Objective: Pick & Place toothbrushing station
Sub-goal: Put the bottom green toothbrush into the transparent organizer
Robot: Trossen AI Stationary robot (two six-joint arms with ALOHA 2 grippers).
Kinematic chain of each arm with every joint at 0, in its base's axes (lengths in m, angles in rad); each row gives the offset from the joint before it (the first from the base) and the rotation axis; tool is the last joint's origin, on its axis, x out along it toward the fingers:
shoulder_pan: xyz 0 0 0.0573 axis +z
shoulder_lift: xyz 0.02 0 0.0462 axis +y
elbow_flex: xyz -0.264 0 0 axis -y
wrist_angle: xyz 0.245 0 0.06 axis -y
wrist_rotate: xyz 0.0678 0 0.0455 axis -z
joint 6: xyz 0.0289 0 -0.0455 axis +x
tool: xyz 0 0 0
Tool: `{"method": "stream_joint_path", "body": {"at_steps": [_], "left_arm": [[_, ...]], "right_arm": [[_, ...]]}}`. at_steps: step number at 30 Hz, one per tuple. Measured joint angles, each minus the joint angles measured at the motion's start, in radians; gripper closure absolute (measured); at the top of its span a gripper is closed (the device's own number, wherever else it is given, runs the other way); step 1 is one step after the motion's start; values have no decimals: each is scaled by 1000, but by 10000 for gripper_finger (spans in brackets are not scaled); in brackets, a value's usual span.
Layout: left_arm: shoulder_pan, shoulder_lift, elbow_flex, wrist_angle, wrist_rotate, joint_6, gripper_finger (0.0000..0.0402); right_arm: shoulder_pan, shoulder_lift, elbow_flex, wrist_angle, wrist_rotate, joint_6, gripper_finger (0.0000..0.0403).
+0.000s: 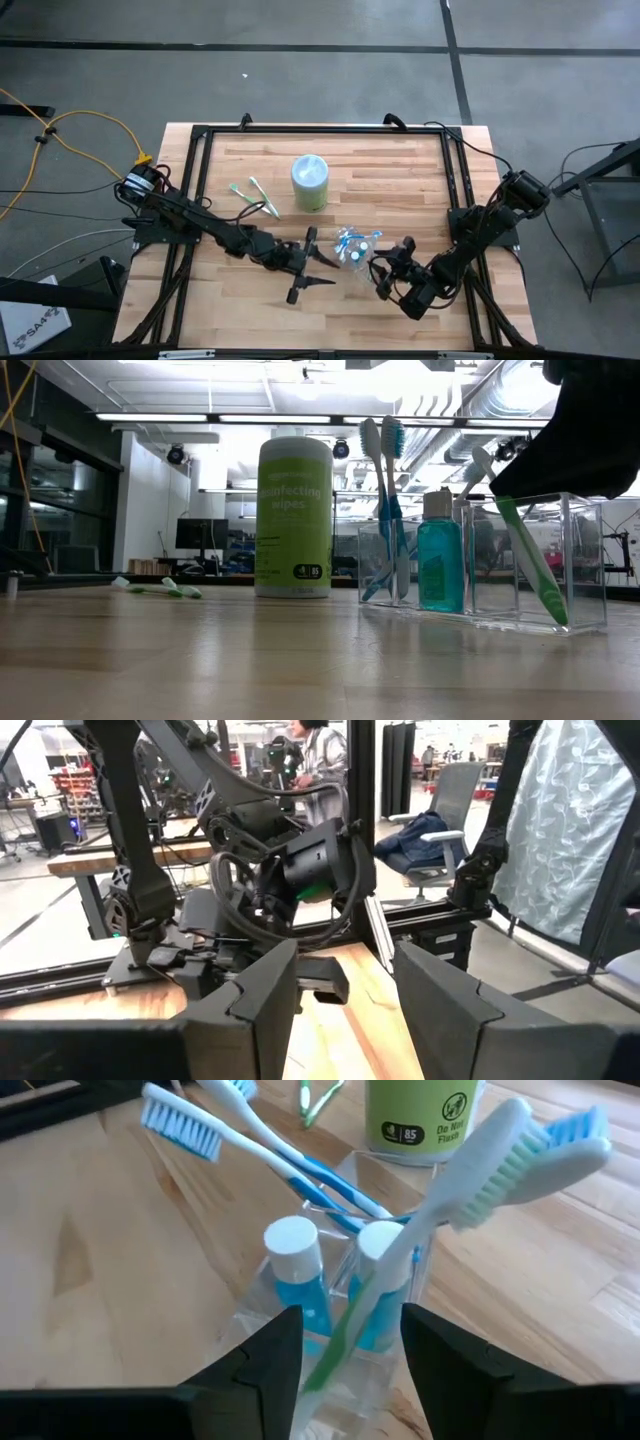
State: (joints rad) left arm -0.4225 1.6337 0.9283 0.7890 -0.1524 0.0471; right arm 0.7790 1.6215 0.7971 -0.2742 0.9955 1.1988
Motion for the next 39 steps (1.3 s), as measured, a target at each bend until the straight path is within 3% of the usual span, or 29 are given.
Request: {"method": "stream_joint_path", "body": {"at_steps": [5,12,19,22,26,35,39], "left_arm": [[0,0,0,0,0,-2,238],[0,0,0,0,0,-3,238],[-5,-2,0,-22,0,-3,238],[-19,-41,0,-143,-30,-19,238],[-36,-157,0,-342,-64,-71,238],[-21,-381,0,-693,-64,-134,239],[5,-416,0,-746,-67,-169,239]], "right_arm": [[0,-11,0,-41,-5,0,240],[3,-128,0,-67,-63,-60,240],[2,-264,0,-151,-278,-130,240],[-3,-317,0,-186,-342,-131,240],[-3,-382,0,-205,-350,-155,240],[-45,-521,0,-226,-251,-288,253],[-69,-596,0,-226,-236,-403,271]]}}
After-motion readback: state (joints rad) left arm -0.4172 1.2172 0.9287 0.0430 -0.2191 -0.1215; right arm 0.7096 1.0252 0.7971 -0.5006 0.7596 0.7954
